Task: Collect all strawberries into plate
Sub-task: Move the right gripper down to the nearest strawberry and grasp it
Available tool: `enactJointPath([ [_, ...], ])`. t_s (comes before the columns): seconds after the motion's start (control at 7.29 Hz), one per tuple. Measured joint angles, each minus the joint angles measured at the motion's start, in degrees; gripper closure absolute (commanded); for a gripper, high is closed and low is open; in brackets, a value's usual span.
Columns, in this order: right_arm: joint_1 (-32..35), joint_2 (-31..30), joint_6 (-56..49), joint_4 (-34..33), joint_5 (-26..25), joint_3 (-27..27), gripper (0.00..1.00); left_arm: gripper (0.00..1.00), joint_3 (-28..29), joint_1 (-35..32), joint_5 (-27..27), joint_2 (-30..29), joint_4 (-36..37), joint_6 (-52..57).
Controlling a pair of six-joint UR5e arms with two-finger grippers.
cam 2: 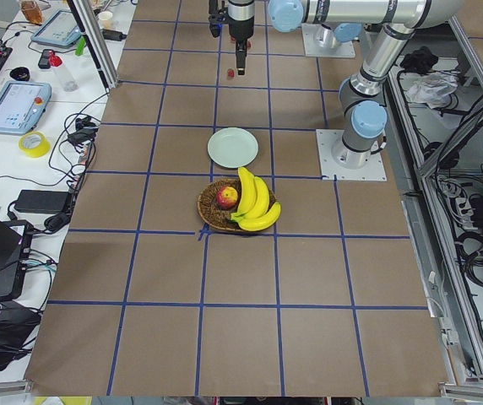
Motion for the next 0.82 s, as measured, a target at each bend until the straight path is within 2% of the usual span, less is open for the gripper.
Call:
enactJointPath([
  [0.41,3.3,4.6,7.7,-15.0,0.1,11.2,0.01,0.0,0.0,0.0,0.0,0.0,0.2,0.0],
  [0.69,3.8,6.6,12.1,-20.4,1.1,16.1,0.06,0.0,0.0,0.0,-0.2,0.1,0.3,0.0],
  [0.82,4.0,8.1,14.1,-22.4,2.3,17.2,0.12,0.0,0.0,0.0,-0.3,0.1,0.4,0.0],
])
